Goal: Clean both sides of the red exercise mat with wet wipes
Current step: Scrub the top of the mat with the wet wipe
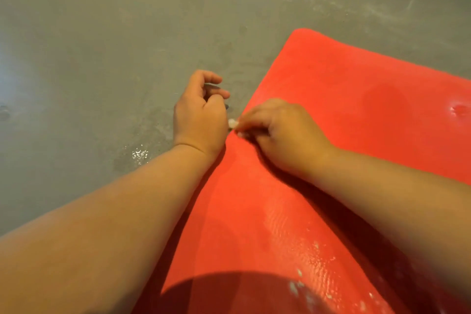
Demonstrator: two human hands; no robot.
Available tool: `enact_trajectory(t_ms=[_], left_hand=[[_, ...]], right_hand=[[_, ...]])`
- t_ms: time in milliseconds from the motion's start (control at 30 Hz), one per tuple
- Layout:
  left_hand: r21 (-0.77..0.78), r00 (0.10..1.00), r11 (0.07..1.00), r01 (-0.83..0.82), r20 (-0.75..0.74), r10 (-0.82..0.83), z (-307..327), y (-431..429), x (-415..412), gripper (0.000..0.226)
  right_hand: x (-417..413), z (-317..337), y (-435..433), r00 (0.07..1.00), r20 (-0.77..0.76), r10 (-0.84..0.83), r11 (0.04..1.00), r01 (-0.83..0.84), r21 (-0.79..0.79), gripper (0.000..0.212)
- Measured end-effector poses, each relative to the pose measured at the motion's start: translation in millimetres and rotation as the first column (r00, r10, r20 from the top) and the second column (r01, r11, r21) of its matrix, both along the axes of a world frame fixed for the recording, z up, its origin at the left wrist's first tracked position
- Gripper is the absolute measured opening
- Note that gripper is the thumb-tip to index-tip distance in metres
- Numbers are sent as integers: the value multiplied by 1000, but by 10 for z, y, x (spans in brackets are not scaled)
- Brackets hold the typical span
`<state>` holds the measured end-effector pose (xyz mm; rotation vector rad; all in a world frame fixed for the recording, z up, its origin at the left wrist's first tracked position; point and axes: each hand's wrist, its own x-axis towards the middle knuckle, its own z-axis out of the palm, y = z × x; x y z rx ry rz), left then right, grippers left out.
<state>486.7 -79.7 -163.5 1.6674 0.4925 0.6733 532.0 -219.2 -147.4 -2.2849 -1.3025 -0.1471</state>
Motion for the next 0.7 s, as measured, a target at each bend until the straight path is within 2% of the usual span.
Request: enact_trajectory(t_ms=[67, 133, 200, 267, 333, 400, 467, 500, 533, 600, 667, 700], left_hand=[[1, 1000, 1000, 13, -3, -13, -1, 4, 2, 30], [-11, 1000, 1000, 20, -11, -20, 24, -20, 7, 29], [1, 999, 1000, 28, -16, -28, 43, -41, 7, 29], [-13, 1000, 1000, 26, -1, -26, 53, -40, 2, 29], [-22, 1000, 1000, 20, 5, -20, 42, -17, 13, 27], [-100, 1000, 995, 3, -6, -3, 60, -1, 35, 23], [-215, 999, 977, 18, -24, -23, 137, -23, 12, 20], [-222, 997, 974, 33, -55, -46, 173, -38, -30, 22], [-189, 993, 980, 68, -86, -85, 185, -44, -78, 25], [86, 960, 976, 198, -219, -175, 191, -26, -242, 25], [388, 924, 869, 308, -339, -176, 224, -36, -477, 31], [454, 923, 828, 329, -340, -181, 252, -69, -599, 33]], right_hand=[[561, 23, 68, 970, 52, -239, 969, 242, -52, 18], [998, 53, 74, 875, -2, -484, 869, 480, -121, 19], [1044, 5, 118, 839, -44, -542, 836, 534, -128, 20], [715, -37, 161, 898, -38, -439, 896, 433, -98, 22], [197, -37, 110, 968, -52, -244, 969, 242, -53, 28], [-272, 12, 0, 992, -90, -90, 996, 90, -2, 36], [-448, 17, -92, 994, -106, 3, 1000, -3, 3, 32], [-429, 30, -128, 994, -110, 21, 1000, -24, -20, 31], [-346, 50, -159, 993, -115, 8, 999, -13, -49, 29], [-168, 142, -228, 975, -176, -132, 987, 114, -110, 26], [-148, 179, -266, 937, -266, -227, 968, 188, -166, 27], [-254, 195, -265, 927, -304, -222, 968, 171, -184, 28]])
